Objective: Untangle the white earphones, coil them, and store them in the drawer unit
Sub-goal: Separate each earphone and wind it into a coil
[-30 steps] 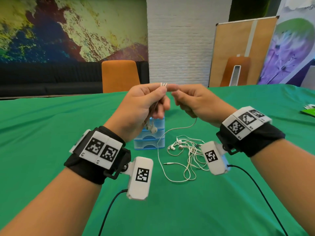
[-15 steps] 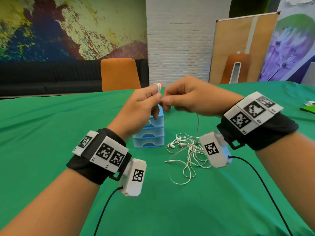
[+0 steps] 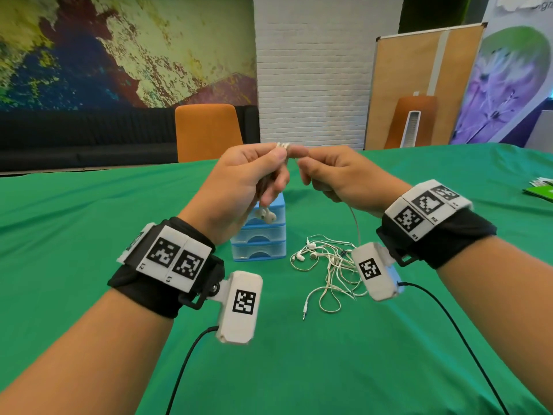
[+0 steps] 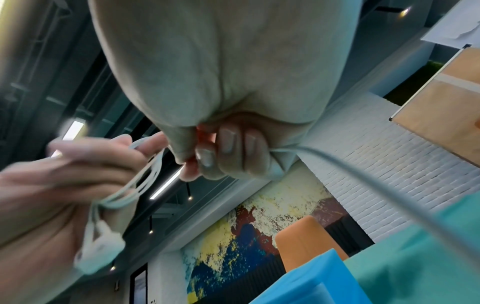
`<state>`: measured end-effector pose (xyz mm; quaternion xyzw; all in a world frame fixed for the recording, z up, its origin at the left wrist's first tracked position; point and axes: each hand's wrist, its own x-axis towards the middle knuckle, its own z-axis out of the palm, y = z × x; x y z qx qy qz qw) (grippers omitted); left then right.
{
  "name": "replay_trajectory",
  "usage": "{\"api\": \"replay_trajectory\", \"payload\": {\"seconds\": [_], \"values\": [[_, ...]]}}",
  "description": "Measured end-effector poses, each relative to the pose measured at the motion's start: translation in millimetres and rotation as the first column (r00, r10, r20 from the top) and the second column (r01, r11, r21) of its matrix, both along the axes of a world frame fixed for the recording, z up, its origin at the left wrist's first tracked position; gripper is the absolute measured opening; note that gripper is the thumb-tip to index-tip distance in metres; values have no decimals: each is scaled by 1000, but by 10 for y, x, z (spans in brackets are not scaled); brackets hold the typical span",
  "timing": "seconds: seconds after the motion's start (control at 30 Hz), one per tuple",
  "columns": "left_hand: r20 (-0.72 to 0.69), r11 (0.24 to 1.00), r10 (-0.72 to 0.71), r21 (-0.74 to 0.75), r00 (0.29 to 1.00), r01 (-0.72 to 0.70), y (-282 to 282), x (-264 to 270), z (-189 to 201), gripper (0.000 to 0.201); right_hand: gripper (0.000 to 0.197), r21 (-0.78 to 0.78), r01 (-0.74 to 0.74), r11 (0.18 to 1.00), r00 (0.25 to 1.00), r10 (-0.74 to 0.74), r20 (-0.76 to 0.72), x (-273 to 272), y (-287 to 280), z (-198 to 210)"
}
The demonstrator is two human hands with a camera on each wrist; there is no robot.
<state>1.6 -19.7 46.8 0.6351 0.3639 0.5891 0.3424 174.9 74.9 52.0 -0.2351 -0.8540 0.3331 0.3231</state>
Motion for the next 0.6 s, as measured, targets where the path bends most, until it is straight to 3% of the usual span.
{"api": "replay_trajectory", "payload": {"seconds": [0.13,0.23,0.33,0.47,0.6], "values": [[168,998,47,35,985,-53,37,2,23,32,32,0,-70,998,988,69,139,-65,-114,-63],[171,994,86,46,982,-95,67,6,0,41,28,5,-143,990,963,138,231,-56,-208,-18],[0,988,133,81,991,-133,85,22,-46,44,27,47,-157,986,945,137,296,-20,-277,115],[-314,968,237,162,919,-194,106,18,-78,21,25,101,-147,984,954,114,278,71,-286,314],[-388,979,191,142,902,-146,32,78,-52,31,23,240,-34,970,990,-1,143,156,-165,407]]}}
